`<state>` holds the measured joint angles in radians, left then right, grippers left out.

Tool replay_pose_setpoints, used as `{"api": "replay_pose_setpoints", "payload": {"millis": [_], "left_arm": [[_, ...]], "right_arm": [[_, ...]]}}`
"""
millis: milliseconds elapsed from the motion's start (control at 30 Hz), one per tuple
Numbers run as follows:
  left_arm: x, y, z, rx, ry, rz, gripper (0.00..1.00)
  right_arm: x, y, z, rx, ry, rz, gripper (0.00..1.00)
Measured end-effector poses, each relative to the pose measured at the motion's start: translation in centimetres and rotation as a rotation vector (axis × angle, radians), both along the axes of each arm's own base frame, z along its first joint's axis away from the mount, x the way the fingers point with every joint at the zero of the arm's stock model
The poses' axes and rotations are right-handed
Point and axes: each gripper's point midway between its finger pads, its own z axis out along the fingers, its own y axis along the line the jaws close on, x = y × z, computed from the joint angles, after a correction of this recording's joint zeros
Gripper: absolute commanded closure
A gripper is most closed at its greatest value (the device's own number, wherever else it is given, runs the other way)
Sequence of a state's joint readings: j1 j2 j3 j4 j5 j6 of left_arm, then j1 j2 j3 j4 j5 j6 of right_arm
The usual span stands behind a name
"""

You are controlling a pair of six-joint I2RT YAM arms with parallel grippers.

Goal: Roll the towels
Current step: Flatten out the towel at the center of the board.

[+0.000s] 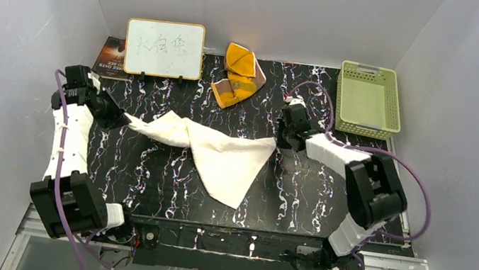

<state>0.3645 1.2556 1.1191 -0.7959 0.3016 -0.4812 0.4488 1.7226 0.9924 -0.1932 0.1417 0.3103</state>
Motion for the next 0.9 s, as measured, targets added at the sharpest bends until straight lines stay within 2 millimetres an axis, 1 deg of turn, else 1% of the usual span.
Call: {"api": "replay_pose_setpoints", "payload": {"millis": [67, 133, 200, 233, 300, 333, 367, 400, 433, 467, 500, 533, 567, 633, 667, 767, 833, 900], "left_arm": [[0.8, 0.3, 0.6, 0.01, -0.018, -0.007, 1.0], [1.3, 0.4, 0.9, 0.018, -0.041, -0.016, 0.86], [1.6, 0.3, 1.1, 0.017, -0.058, -0.031, 0.78], [1.7, 0.3, 1.1, 0.015, -0.07, -0.038, 0.76], [1.7, 0.1, 1.0, 0.013, -0.083, -0.043, 0.75], [1.6, 0.0, 0.8, 0.009, -0.088, -0.045, 0.75], [1.6, -0.1, 0.7, 0.006, -0.09, -0.048, 0.75], [1.6, -0.2, 0.5, 0.001, -0.091, -0.051, 0.75], [1.6, -0.3, 0.3, -0.004, -0.091, -0.053, 0.75], [1.6, -0.4, 0.0, -0.011, -0.092, -0.057, 0.75], [1.5, -0.6, -0.3, -0.021, -0.089, -0.059, 0.75], [1.4, -0.8, -0.6, -0.032, -0.085, -0.063, 0.75], [1.3, -1.0, -1.0, -0.043, -0.081, -0.064, 0.75], [1.0, -1.3, -1.6, -0.061, -0.071, -0.068, 0.74], [0.8, -1.4, -1.9, -0.067, -0.064, -0.068, 0.73], [0.6, -1.5, -2.3, -0.07, -0.052, -0.071, 0.69], [0.5, -1.5, -2.2, -0.065, -0.054, -0.076, 0.68], [0.5, -1.5, -2.3, -0.062, -0.055, -0.08, 0.67]], "right_arm": [[-0.3, -0.5, 2.3, 0.019, -0.034, -0.016, 1.0], [0.0, -0.6, 5.7, 0.056, -0.113, -0.028, 1.0], [0.3, -0.8, 9.6, 0.1, -0.207, -0.043, 1.0], [0.3, -0.9, 11.2, 0.118, -0.244, -0.049, 1.0], [0.5, -1.1, 15.1, 0.16, -0.341, -0.066, 1.0], [0.5, -1.2, 16.7, 0.176, -0.38, -0.07, 1.0], [0.5, -1.2, 17.9, 0.189, -0.409, -0.07, 0.87], [0.6, -1.1, 18.5, 0.194, -0.421, -0.068, 0.71], [0.9, -0.9, 18.8, 0.194, -0.422, -0.062, 0.57], [1.4, -0.5, 18.8, 0.187, -0.415, -0.055, 0.48], [1.9, 0.1, 18.3, 0.17, -0.4, -0.043, 0.41], [2.5, 1.1, 17.3, 0.142, -0.375, -0.024, 0.38], [2.8, 2.3, 15.6, 0.111, -0.342, 0.005, 0.37], [2.1, 4.8, 11.5, 0.048, -0.254, 0.079, 0.36], [1.3, 5.7, 9.1, 0.012, -0.196, 0.114, 0.36], [-0.5, 7.5, 4.2, -0.059, -0.073, 0.194, 0.36], [-0.8, 7.9, 2.2, -0.093, -0.025, 0.215, 0.36], [-0.5, 7.9, 1.2, -0.111, -0.005, 0.217, 0.36]]}}
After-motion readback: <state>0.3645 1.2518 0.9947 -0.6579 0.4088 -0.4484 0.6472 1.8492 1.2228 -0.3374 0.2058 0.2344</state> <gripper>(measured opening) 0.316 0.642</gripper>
